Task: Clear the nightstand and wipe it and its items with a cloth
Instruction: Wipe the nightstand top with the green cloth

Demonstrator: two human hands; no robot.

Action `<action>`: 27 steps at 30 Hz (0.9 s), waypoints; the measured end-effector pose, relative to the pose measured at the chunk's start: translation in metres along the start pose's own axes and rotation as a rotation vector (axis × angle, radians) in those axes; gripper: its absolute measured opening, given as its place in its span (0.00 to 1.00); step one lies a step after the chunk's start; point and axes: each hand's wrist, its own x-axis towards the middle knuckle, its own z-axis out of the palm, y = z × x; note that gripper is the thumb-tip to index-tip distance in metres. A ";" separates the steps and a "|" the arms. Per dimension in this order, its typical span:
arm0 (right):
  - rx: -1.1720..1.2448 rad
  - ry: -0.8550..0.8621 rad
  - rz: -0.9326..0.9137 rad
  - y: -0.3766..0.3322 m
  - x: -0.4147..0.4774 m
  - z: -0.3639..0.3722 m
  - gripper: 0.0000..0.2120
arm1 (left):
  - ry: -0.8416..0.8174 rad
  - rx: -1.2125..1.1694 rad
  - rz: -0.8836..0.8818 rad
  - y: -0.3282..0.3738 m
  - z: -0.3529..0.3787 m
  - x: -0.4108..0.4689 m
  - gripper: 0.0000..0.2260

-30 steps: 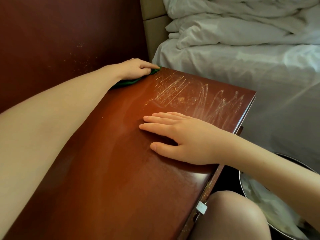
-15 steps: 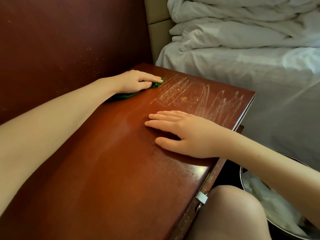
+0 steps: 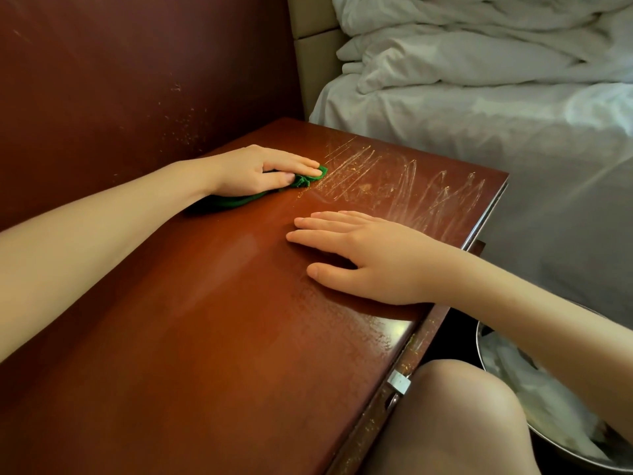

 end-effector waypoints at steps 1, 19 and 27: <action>0.000 -0.001 -0.001 0.000 0.000 0.000 0.25 | -0.001 -0.001 -0.007 -0.002 -0.001 0.002 0.17; 0.007 0.001 -0.001 0.000 0.001 0.001 0.26 | 0.131 0.050 -0.284 -0.027 -0.012 0.071 0.17; 0.011 0.011 -0.004 0.000 0.000 0.000 0.26 | 0.182 0.090 -0.367 -0.028 -0.012 0.095 0.17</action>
